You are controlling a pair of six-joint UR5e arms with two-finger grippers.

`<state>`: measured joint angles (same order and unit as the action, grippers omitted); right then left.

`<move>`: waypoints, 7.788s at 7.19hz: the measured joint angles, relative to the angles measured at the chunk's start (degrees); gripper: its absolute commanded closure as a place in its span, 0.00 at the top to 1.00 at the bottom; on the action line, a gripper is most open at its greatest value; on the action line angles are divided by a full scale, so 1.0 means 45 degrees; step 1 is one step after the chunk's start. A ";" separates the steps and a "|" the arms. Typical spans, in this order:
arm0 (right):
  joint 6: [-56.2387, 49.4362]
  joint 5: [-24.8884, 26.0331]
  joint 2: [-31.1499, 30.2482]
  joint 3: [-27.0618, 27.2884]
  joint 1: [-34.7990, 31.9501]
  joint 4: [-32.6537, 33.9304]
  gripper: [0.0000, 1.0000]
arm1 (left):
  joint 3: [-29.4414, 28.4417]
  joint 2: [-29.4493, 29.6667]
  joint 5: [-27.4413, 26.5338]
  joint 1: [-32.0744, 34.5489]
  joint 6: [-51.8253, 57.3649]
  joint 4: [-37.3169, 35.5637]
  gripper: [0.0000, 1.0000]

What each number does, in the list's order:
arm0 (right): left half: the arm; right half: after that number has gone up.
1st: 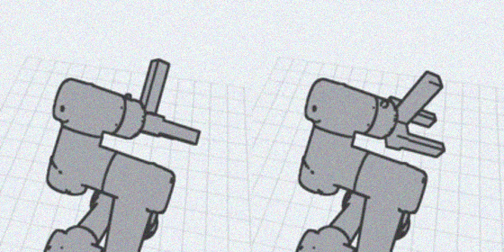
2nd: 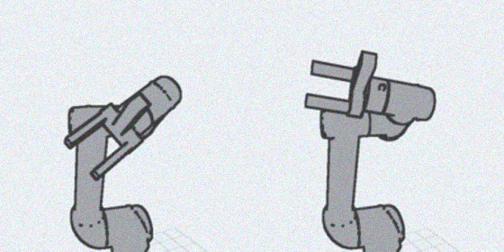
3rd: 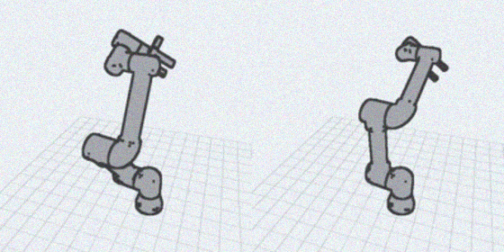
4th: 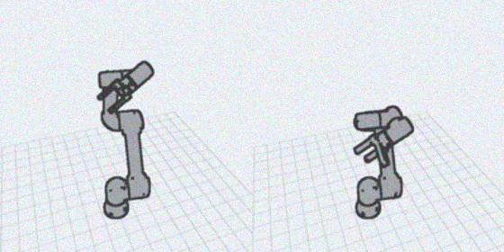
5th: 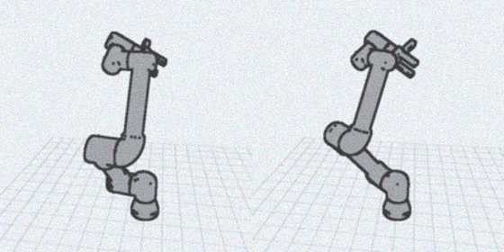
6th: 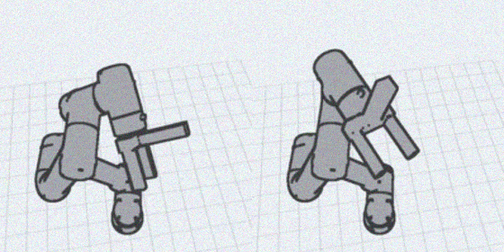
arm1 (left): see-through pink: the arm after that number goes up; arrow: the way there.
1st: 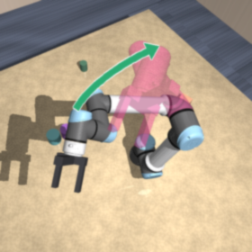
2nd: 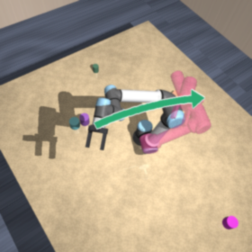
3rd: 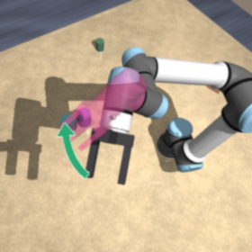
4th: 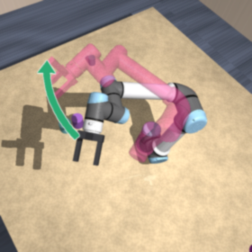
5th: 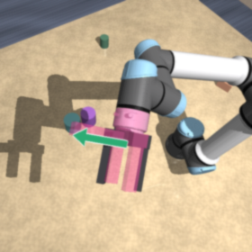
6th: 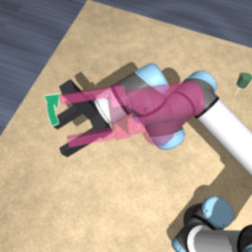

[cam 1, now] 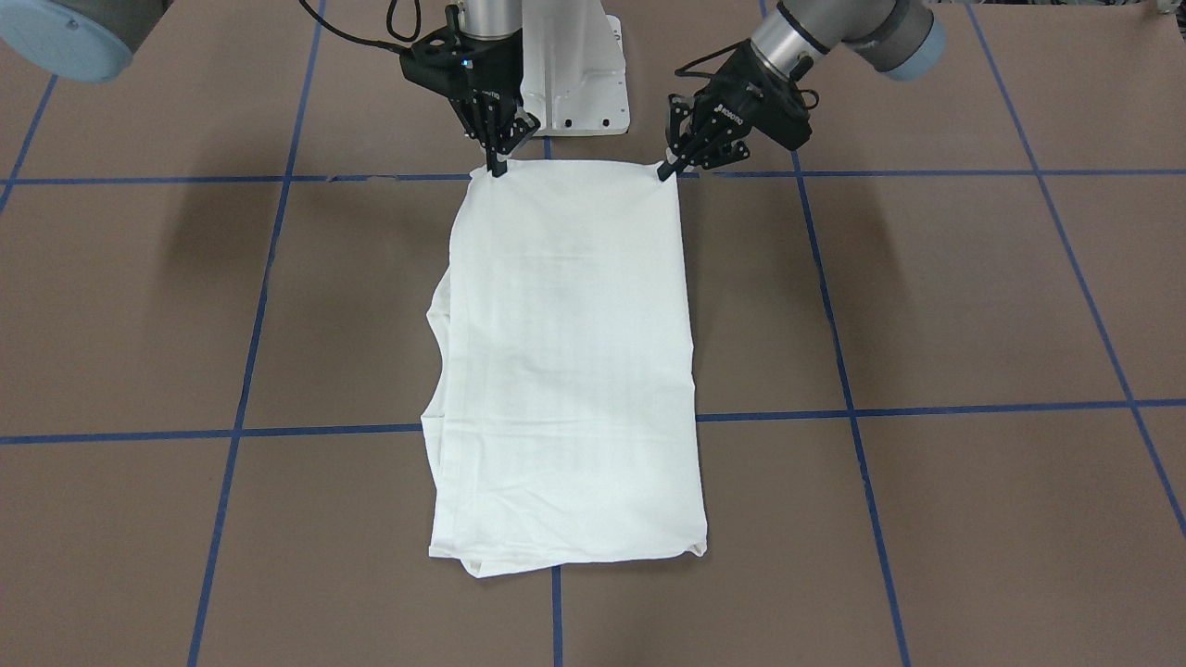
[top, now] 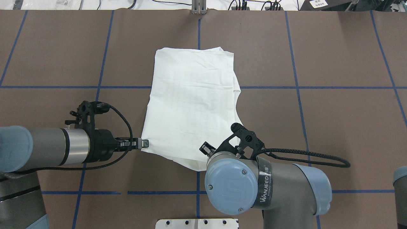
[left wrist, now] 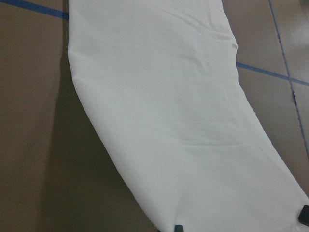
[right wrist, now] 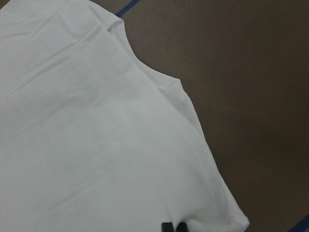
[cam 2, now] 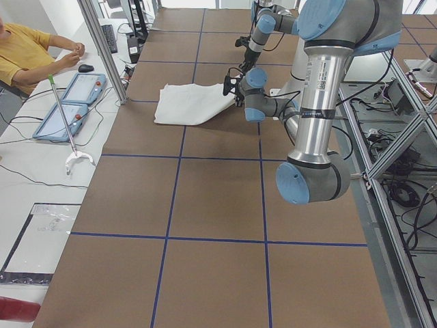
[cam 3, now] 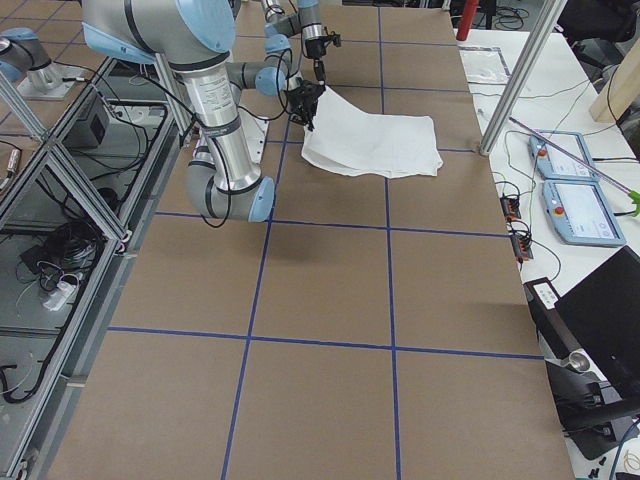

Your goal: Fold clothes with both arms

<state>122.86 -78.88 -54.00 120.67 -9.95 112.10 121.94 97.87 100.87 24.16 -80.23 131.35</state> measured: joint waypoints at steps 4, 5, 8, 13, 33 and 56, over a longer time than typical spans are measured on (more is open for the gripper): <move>-0.1138 0.0006 0.0389 0.0515 -0.0841 0.0772 0.00 | 0.0656 0.2397 0.0199 0.0590 0.0186 -0.4528 0.00; -0.1630 -0.0045 0.0757 0.0143 -0.1467 0.0734 0.00 | 0.0083 0.3203 0.0205 0.1225 0.0646 -0.5225 0.00; -0.3065 -0.0511 0.2173 -0.2699 -0.3449 -0.0680 0.00 | -0.3035 0.5017 0.0522 0.3160 0.1891 -0.5470 0.00; -0.4514 -0.0927 0.4472 -1.0224 -0.5099 -0.5181 0.00 | -1.0350 0.7347 0.0429 0.4129 0.3125 -0.1700 0.00; -1.0167 -0.0326 0.4743 -1.3578 -0.5226 -0.6588 1.00 | -0.9184 0.5726 0.1530 0.5439 0.7234 -0.1396 1.00; -2.9524 -1.1554 -1.0408 -0.2751 -1.7315 -0.2329 1.00 | -0.3762 -0.4531 0.7403 1.5231 1.9581 -0.7507 1.00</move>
<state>-10.00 -130.87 -100.84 108.29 -87.87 101.62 105.01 77.48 134.18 92.70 7.89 97.56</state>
